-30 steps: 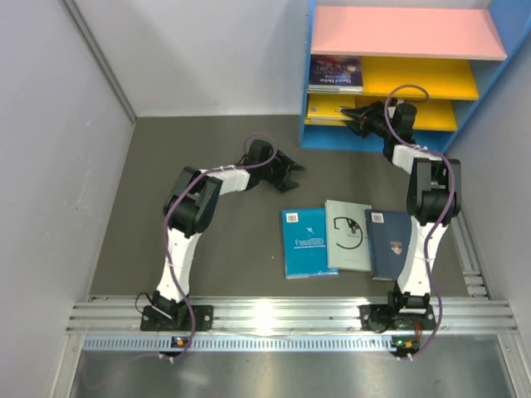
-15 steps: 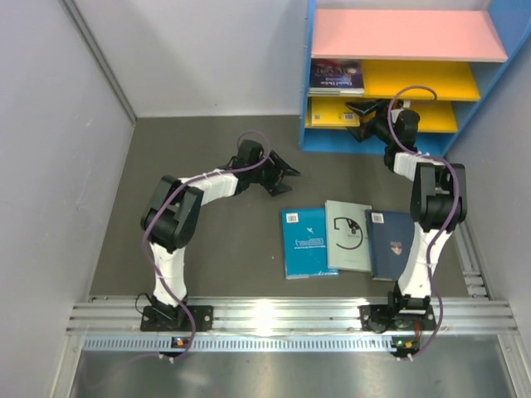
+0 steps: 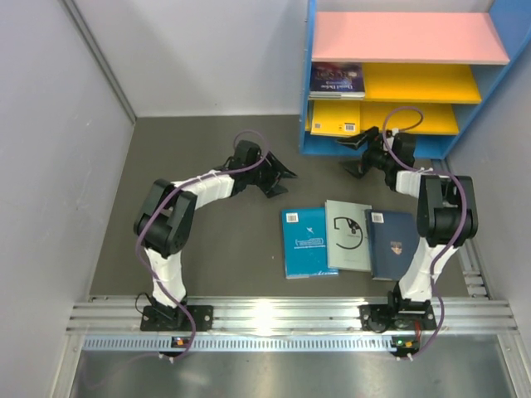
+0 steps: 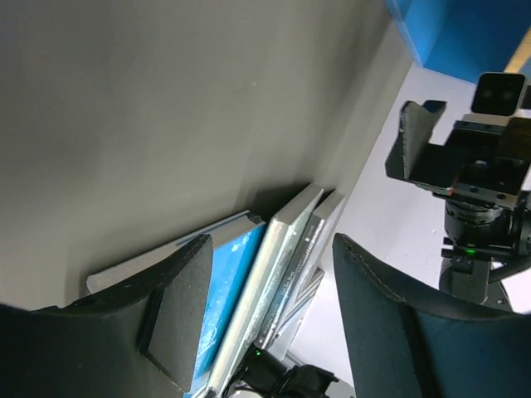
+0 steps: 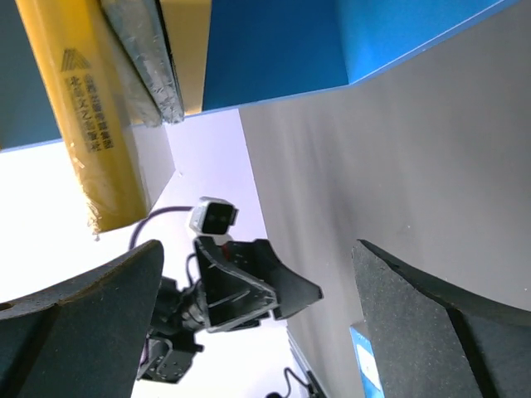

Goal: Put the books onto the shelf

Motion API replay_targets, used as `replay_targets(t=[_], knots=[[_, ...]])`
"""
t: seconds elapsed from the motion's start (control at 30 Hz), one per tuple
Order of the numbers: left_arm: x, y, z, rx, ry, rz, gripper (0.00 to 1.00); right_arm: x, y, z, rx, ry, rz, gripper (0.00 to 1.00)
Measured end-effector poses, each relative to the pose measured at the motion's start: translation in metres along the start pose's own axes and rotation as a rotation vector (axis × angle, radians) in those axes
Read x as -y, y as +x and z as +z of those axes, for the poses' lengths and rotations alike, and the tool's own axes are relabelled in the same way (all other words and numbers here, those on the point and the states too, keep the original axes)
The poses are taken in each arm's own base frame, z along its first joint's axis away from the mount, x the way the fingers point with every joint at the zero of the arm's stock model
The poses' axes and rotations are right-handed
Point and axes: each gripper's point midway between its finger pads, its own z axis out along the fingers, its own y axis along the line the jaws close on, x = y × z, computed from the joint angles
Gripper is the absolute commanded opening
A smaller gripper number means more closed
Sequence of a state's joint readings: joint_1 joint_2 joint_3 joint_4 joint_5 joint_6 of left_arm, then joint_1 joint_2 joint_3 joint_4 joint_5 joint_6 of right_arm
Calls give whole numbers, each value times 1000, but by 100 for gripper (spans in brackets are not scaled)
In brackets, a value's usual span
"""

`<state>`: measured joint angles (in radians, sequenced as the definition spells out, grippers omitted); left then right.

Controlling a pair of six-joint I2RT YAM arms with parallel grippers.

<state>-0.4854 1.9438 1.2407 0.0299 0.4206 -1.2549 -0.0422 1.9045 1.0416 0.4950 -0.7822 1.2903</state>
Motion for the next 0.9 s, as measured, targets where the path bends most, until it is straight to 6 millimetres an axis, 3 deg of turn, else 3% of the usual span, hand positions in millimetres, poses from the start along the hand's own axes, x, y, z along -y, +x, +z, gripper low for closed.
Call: replay_targets(t=[0.03,0.13,0.17,0.27,0.4,0.6,0.77,0.9], knots=[[3,0,-2,4,4,5,65,-1,0,0,-2,2,-5,89],[11,0,-9,17,17,19,64,-4,2,-3,-7,7,-21,68],[15,1,-13,22,23,28,64,-6,3,-4,-8,7,-31,55],[21,4,-19,24,36,46,64,-14,4,-8,-4,-2,-53,45],[18,11,-24,18,28,52,63,-23,-1,-6,4,-10,-63,45],[4,18,-28,11,-14,41,63,-49,-30,16,32,-46,-114,44],[5,18,-32,18,-20,52,63,-46,-46,33,53,-36,-112,40],[3,21,-32,13,-29,66,63,-43,-39,33,42,-52,-111,46]])
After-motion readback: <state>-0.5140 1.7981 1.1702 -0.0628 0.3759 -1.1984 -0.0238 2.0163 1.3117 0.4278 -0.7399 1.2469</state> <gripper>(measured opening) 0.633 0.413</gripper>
